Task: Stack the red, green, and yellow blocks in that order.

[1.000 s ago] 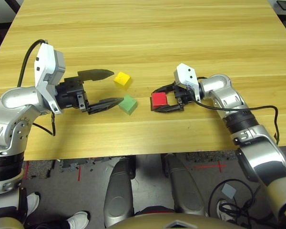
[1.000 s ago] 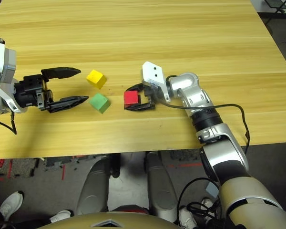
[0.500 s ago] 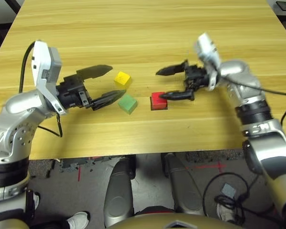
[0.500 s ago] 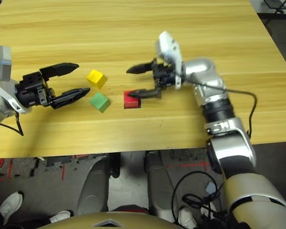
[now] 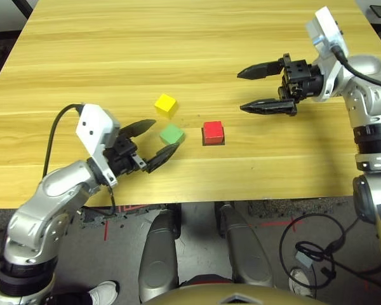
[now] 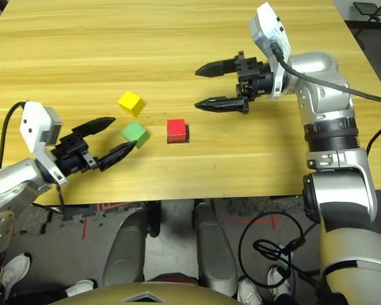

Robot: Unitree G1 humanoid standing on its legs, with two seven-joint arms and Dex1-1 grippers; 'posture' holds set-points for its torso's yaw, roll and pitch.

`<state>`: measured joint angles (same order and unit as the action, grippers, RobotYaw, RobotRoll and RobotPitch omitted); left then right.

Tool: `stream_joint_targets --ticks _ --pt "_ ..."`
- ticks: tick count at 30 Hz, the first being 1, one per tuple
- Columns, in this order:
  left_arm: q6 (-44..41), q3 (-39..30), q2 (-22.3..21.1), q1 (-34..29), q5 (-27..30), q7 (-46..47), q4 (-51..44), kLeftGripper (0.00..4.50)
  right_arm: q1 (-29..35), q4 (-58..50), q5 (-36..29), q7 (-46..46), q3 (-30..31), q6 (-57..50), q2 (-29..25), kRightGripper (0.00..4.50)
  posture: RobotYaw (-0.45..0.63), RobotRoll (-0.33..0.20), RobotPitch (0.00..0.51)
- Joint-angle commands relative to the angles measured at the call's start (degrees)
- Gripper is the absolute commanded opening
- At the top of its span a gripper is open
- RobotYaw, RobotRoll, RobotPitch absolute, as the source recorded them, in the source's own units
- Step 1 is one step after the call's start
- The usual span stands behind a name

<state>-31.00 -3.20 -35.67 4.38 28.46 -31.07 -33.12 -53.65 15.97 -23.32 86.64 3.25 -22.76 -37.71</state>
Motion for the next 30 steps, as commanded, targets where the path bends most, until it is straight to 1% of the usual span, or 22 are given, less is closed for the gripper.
stream_joint_targets --ticks 1,8,19,20,21,26,27,30 --pt "2.8 1.2 0.6 -0.1 -3.5 -0.2 3.3 4.50 1.3 -3.3 -1.2 -0.5 -0.5 -1.6 -1.0 4.46 0.05 -0.136 0.312" --pt "5.6 2.8 3.1 0.8 -7.2 -0.3 8.5 4.50 2.4 -6.3 -2.4 -2.4 -1.0 -3.6 -1.6 4.46 0.02 -0.142 0.317" --pt "5.6 4.0 6.6 2.6 -7.8 0.0 9.6 4.50 3.7 -8.0 -3.3 -4.4 -1.4 -4.9 -3.1 4.46 -0.01 -0.146 0.323" --pt "5.9 3.9 6.8 2.7 -8.0 -0.2 9.7 4.11 3.8 -8.1 -3.4 -4.5 -1.5 -5.0 -3.1 4.50 -0.01 -0.146 0.323" --pt "5.6 4.0 6.7 2.7 -8.1 -0.5 9.7 3.88 3.8 -8.1 -3.4 -4.7 -1.5 -4.9 -3.1 4.50 -0.01 -0.145 0.323" --pt "6.3 4.3 6.1 2.3 -8.2 -2.9 9.5 2.14 3.9 -7.8 -3.3 -5.2 -1.6 -4.6 -2.9 4.50 -0.01 -0.140 0.317" --pt "6.4 4.4 5.6 1.7 -8.0 -4.0 9.3 2.06 3.9 -7.6 -3.2 -5.3 -1.6 -4.4 -2.8 4.50 -0.01 -0.140 0.317" --pt "8.3 3.7 3.7 0.4 -7.4 -7.7 8.9 2.07 3.9 -7.3 -3.1 -5.6 -1.6 -4.2 -2.7 4.50 -0.01 -0.140 0.317"
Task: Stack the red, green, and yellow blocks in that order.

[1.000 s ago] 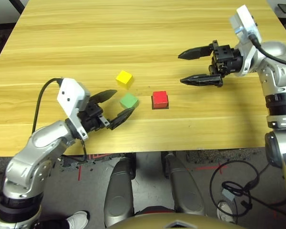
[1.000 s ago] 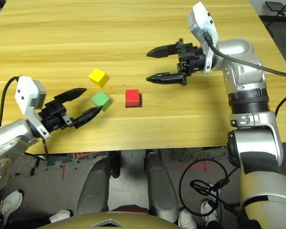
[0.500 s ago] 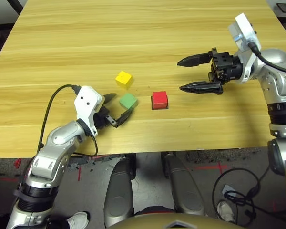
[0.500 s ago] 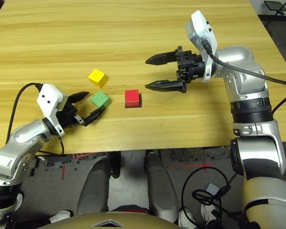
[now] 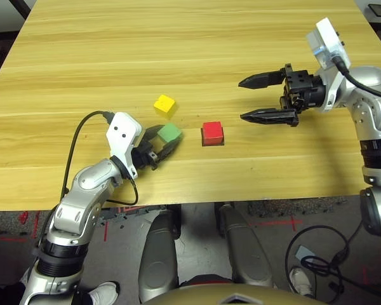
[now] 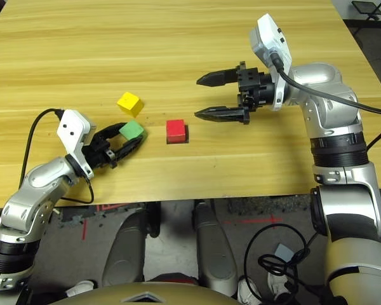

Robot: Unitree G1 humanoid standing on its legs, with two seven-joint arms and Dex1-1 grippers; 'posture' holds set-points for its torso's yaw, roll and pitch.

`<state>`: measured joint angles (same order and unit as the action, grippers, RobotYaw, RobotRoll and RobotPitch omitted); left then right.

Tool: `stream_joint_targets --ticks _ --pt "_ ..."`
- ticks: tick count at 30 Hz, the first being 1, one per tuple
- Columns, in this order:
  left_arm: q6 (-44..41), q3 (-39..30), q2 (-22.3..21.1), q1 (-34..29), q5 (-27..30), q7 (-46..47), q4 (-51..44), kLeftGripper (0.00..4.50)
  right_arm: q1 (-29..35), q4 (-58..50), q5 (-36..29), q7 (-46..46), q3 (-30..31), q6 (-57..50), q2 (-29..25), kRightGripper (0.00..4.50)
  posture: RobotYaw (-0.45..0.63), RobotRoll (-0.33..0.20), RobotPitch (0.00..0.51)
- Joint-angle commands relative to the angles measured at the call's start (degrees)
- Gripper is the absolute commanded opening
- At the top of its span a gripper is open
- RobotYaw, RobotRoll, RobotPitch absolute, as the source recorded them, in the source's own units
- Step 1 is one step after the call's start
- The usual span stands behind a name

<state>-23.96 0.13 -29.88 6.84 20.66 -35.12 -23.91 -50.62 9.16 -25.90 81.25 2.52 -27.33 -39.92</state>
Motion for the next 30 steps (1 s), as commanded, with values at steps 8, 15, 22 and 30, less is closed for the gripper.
stream_joint_targets --ticks 8,15,22,30 --pt "0.7 -2.9 -11.9 14.8 7.8 -18.9 4.8 2.07 1.0 1.1 0.4 0.7 -0.5 1.8 -0.8 4.50 0.00 -0.132 0.310" --pt "-2.2 3.9 -9.4 31.5 9.9 -27.9 13.2 2.07 2.8 1.6 0.6 1.7 -0.3 2.4 -2.0 4.50 -0.03 -0.124 0.300" --pt "0.1 9.6 -0.6 35.9 6.8 -30.2 22.6 2.07 4.3 1.6 0.5 7.3 0.2 4.8 -4.6 4.50 -0.08 -0.127 0.292" --pt "3.7 10.7 2.1 36.1 3.5 -32.8 29.3 2.07 5.0 0.2 0.2 8.6 -0.2 4.9 -5.2 4.50 -0.11 -0.130 0.289"
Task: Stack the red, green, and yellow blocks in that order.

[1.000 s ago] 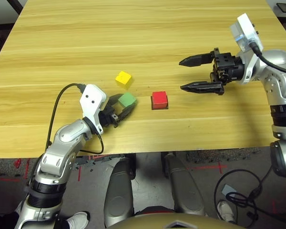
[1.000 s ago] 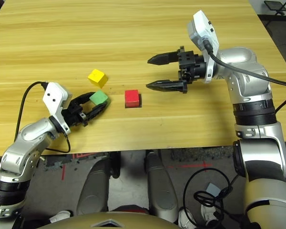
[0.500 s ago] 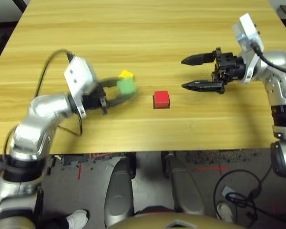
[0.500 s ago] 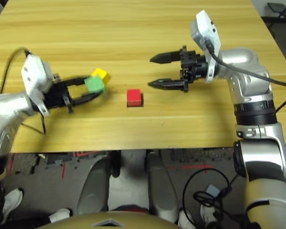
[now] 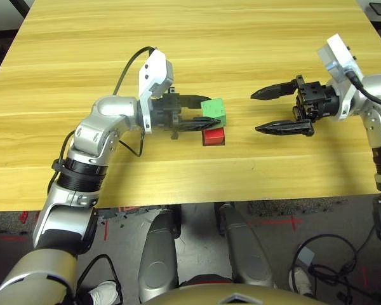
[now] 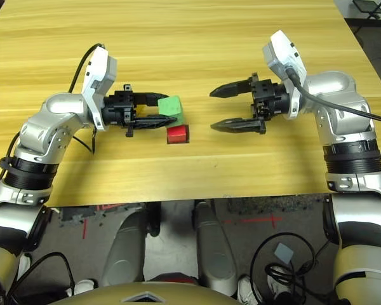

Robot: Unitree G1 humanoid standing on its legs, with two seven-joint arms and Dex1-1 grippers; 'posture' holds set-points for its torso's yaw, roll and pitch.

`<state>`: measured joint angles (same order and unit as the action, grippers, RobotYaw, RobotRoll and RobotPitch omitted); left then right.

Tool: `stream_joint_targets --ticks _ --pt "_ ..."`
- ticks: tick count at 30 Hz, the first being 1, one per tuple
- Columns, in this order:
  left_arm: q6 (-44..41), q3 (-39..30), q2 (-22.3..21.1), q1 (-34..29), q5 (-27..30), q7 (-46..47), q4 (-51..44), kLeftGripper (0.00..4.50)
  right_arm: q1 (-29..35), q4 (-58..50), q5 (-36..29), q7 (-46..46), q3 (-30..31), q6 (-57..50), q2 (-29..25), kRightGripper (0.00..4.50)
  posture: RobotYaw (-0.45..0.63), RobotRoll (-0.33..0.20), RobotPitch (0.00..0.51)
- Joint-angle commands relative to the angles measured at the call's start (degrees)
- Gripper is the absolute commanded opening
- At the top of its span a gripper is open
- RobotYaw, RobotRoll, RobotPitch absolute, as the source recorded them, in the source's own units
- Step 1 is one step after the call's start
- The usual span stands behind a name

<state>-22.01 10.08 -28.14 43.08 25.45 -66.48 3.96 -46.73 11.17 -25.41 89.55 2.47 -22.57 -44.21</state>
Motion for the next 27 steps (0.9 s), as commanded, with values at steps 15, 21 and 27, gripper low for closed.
stream_joint_targets --ticks 15,21,27 --pt "7.4 1.5 2.4 -0.3 -4.7 -4.3 4.7 2.07 1.6 -3.8 -1.1 -0.8 -0.7 -1.2 -1.0 4.50 -0.13 -0.130 0.294" --pt "8.1 2.0 2.7 -0.1 -5.7 -4.9 5.6 2.07 2.1 -4.8 -1.5 -1.7 -1.2 -2.0 -1.1 4.50 -0.14 -0.128 0.295" --pt "9.1 1.9 3.0 0.5 -6.9 -5.1 7.3 2.07 2.7 -6.0 -2.1 -2.7 -1.5 -2.8 -1.2 4.50 -0.15 -0.128 0.297"
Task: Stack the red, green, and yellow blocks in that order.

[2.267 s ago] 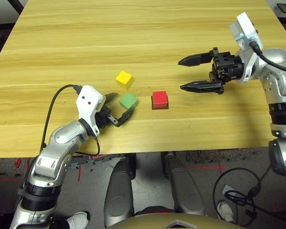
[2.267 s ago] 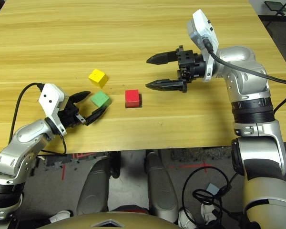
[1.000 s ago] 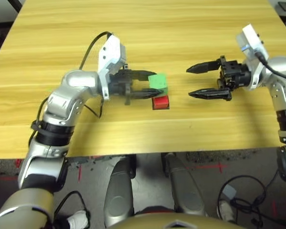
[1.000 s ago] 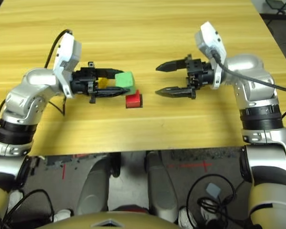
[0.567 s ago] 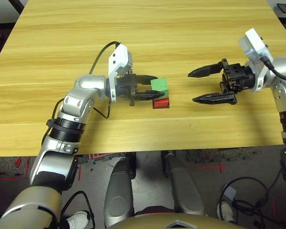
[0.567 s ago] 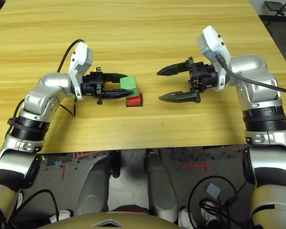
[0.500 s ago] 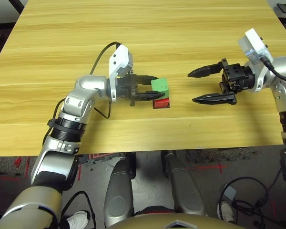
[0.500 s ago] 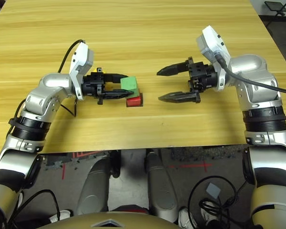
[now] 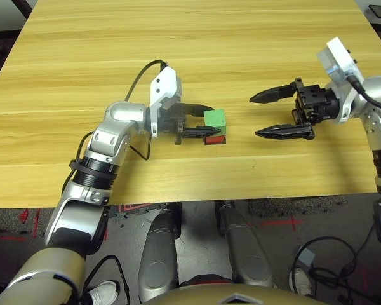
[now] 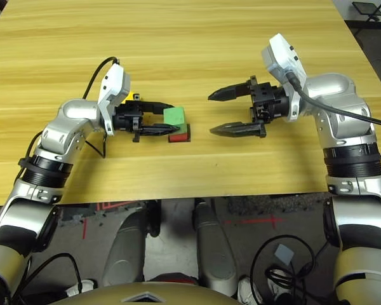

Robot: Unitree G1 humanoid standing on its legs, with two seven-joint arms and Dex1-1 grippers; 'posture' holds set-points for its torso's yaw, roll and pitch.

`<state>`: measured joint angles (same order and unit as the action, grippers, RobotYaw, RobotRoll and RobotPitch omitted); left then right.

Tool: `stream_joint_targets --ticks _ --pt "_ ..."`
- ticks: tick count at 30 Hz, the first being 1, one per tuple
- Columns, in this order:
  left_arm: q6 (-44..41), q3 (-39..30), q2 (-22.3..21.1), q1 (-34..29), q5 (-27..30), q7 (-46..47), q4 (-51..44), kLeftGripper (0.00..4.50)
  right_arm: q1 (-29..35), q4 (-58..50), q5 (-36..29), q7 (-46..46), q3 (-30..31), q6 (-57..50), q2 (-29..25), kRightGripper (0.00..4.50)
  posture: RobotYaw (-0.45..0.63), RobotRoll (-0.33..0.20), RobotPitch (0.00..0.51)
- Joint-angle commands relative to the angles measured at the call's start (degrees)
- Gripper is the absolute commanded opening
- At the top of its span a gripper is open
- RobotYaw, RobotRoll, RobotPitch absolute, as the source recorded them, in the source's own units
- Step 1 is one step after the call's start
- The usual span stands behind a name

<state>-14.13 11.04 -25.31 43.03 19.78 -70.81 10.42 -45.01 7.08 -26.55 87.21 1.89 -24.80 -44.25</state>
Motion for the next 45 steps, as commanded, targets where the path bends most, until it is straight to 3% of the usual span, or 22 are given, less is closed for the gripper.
stream_joint_targets --ticks 1,13,20,23,31,34,38,42,45 --pt "1.6 0.9 0.3 0.7 -1.5 -0.8 1.3 2.07 1.0 -1.9 -0.9 -0.5 -1.0 -0.7 -1.2 4.50 -0.15 -0.128 0.297" --pt "1.5 1.4 0.2 0.6 -2.7 -1.7 1.6 2.07 1.3 -2.2 -1.4 -1.3 -1.0 -1.0 -1.3 4.50 -0.15 -0.128 0.305" --pt "-3.0 1.1 -0.5 -0.5 -1.4 -0.8 -3.3 4.48 1.0 -1.3 -1.3 -1.1 -0.6 -0.4 -1.1 4.50 -0.13 -0.127 0.303" --pt "-7.0 -0.5 -0.7 -0.1 0.4 0.7 -6.8 4.48 0.9 -0.9 -1.1 -0.9 -0.5 -0.2 -1.1 4.50 -0.13 -0.126 0.302" --pt "-27.0 -17.9 -3.8 3.4 14.8 16.6 -22.7 4.48 0.3 0.2 -0.9 -0.4 -0.4 0.3 -1.2 4.50 -0.10 -0.124 0.293" --pt "-32.0 -23.0 -5.8 0.9 18.4 22.0 -27.4 4.48 -0.1 0.9 -0.7 -0.2 -0.3 0.6 -1.2 4.50 -0.09 -0.124 0.292" --pt "-31.2 -27.0 -8.1 -9.9 15.8 28.8 -32.7 4.48 -1.5 3.1 -0.1 -0.1 0.4 1.8 -0.3 4.50 -0.04 -0.122 0.291" --pt "-26.8 -23.7 -5.7 -20.3 9.6 35.8 -34.5 4.48 -3.5 5.4 0.6 0.3 1.1 3.6 1.5 4.50 -0.03 -0.125 0.292" --pt "-24.1 -20.3 -2.7 -24.2 5.8 40.5 -34.7 4.48 -4.5 6.2 0.9 0.9 1.5 4.0 2.0 4.50 -0.03 -0.127 0.291"
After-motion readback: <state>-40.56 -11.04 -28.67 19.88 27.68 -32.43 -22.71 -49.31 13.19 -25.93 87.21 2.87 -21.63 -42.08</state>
